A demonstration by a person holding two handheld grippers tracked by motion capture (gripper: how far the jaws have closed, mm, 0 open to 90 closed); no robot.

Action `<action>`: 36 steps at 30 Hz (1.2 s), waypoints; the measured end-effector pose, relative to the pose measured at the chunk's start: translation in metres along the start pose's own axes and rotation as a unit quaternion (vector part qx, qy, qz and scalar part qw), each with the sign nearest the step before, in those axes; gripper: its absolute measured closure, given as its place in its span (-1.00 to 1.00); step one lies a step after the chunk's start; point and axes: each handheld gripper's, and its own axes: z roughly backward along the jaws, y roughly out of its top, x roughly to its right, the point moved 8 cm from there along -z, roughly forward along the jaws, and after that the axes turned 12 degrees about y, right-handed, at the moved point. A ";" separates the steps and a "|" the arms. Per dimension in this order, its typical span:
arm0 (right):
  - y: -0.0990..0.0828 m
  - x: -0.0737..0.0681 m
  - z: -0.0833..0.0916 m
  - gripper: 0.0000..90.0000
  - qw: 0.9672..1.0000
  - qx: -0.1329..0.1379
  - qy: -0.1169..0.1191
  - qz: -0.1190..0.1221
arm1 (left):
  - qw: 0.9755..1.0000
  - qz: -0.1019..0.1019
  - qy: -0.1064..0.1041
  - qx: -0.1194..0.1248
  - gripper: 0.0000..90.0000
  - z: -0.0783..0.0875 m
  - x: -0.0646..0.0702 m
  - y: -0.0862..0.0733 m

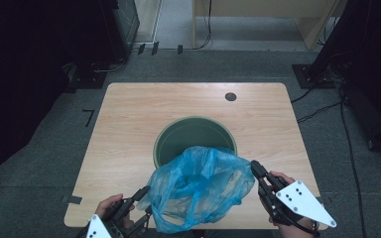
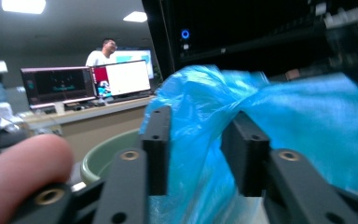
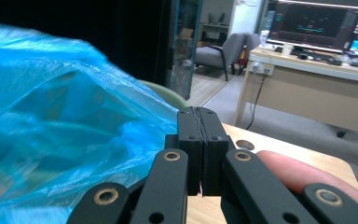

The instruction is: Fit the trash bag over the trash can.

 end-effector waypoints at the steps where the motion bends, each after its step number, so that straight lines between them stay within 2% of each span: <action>1: 0.000 -0.002 0.002 1.00 1.000 -0.003 0.004 0.005 | 1.000 0.019 0.001 0.002 0.56 -0.002 -0.006 0.008; 4: 0.000 -0.008 0.011 1.00 1.000 -0.008 0.016 0.013 | 0.999 0.045 0.004 0.000 0.67 -0.006 -0.014 0.016; 8: 0.000 -0.006 0.017 1.00 0.999 -0.019 0.017 0.033 | 0.997 0.068 0.028 -0.029 0.79 -0.022 -0.031 0.014; 11: -0.007 0.001 0.010 1.00 0.999 -0.036 0.009 0.029 | 0.994 0.091 0.028 -0.059 0.81 -0.040 -0.042 0.006; 14: -0.012 0.009 -0.001 1.00 0.999 -0.047 -0.001 0.026 | 0.992 0.098 0.034 -0.078 0.81 -0.059 -0.051 0.000; 16: -0.014 0.014 -0.008 1.00 0.999 -0.049 -0.009 0.019 | 0.991 0.091 0.044 -0.084 0.80 -0.071 -0.056 -0.005; 18: -0.014 0.020 -0.018 1.00 0.999 -0.049 -0.014 0.012 | 0.990 0.095 0.047 -0.096 0.80 -0.083 -0.062 -0.011; 21: -0.014 0.025 -0.032 1.00 0.998 -0.052 -0.018 0.002 | 0.985 0.109 0.060 -0.121 0.76 -0.099 -0.073 -0.023; 22: -0.015 0.026 -0.035 1.00 0.998 -0.053 -0.020 0.002 | 0.982 0.121 0.069 -0.128 0.75 -0.105 -0.079 -0.027; 24: -0.014 0.028 -0.042 1.00 0.998 -0.053 -0.021 -0.002 | 0.978 0.135 0.079 -0.135 0.76 -0.111 -0.085 -0.033; 26: -0.010 0.030 -0.042 0.97 0.999 -0.042 -0.025 -0.012 | 0.977 0.144 0.081 -0.137 0.78 -0.114 -0.087 -0.035; 29: 0.005 0.033 -0.033 0.87 1.000 -0.009 -0.009 -0.027 | 0.978 0.140 0.075 -0.133 0.80 -0.114 -0.084 -0.034; 31: 0.015 0.030 -0.025 0.74 0.999 0.008 0.015 -0.027 | 0.979 0.139 0.072 -0.130 0.80 -0.113 -0.081 -0.032; 34: 0.030 0.021 -0.015 0.47 0.998 0.038 0.037 -0.034 | 0.981 0.136 0.070 -0.123 0.82 -0.111 -0.079 -0.027; 36: 0.039 0.012 -0.010 0.14 0.996 0.062 0.062 -0.034 | 0.981 0.137 0.069 -0.118 0.83 -0.110 -0.077 -0.023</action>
